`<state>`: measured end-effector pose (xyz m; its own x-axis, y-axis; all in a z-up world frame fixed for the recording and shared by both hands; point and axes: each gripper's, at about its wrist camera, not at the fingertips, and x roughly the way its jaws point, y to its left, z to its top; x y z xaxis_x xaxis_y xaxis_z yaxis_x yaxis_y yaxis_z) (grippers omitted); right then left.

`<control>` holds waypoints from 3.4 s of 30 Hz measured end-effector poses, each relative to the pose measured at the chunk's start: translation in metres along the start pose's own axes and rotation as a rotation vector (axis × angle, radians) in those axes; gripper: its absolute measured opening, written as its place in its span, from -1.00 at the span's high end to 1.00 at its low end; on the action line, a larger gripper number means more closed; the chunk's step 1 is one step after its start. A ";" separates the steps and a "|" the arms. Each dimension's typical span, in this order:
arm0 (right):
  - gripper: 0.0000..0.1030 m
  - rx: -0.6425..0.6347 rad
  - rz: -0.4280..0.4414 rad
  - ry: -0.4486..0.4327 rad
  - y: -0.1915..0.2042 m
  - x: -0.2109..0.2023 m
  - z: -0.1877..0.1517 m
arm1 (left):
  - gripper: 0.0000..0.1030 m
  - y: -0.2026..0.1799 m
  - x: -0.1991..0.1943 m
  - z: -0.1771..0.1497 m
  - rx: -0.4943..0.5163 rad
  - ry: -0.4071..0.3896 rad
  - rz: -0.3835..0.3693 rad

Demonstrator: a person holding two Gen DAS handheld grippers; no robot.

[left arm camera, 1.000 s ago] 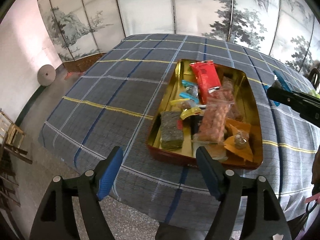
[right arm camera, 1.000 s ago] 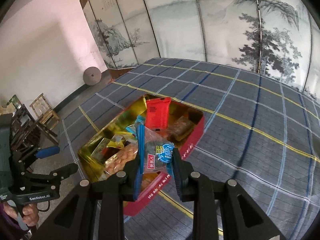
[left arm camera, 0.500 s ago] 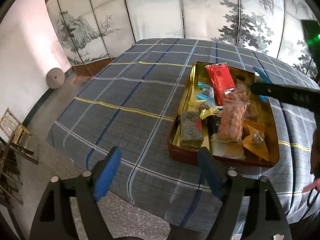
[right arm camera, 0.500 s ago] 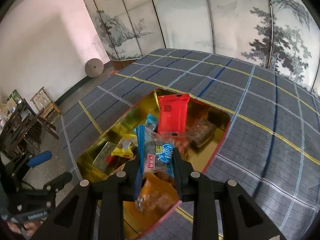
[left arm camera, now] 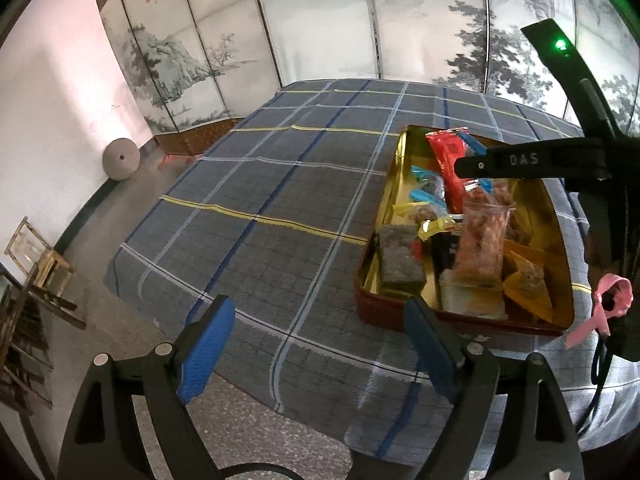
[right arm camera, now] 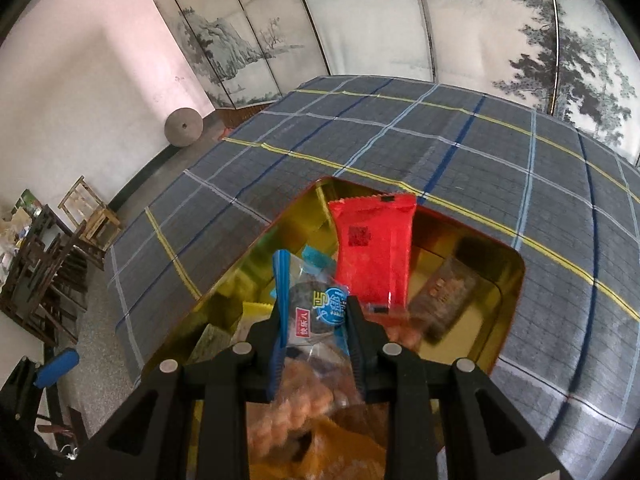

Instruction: Organize snacks

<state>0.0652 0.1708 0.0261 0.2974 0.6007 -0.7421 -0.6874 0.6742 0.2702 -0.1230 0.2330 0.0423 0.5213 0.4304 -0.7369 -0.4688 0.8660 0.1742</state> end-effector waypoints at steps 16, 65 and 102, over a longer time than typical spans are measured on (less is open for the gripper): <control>0.12 0.050 0.037 -0.048 -0.005 -0.006 0.005 | -0.78 -0.001 0.001 0.002 -0.021 0.014 -0.059; -0.52 -0.155 -0.276 -0.722 0.085 -0.318 -0.174 | -1.00 0.002 -0.249 -0.001 -0.098 -0.540 -0.186; -0.55 -0.060 -0.300 -0.550 0.017 -0.277 -0.185 | -1.00 -0.035 -0.174 -0.006 -0.035 -0.320 -0.148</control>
<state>-0.1517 -0.0634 0.1226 0.7694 0.5333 -0.3517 -0.5527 0.8318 0.0522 -0.2014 0.1258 0.1609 0.7797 0.3637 -0.5097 -0.3927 0.9181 0.0545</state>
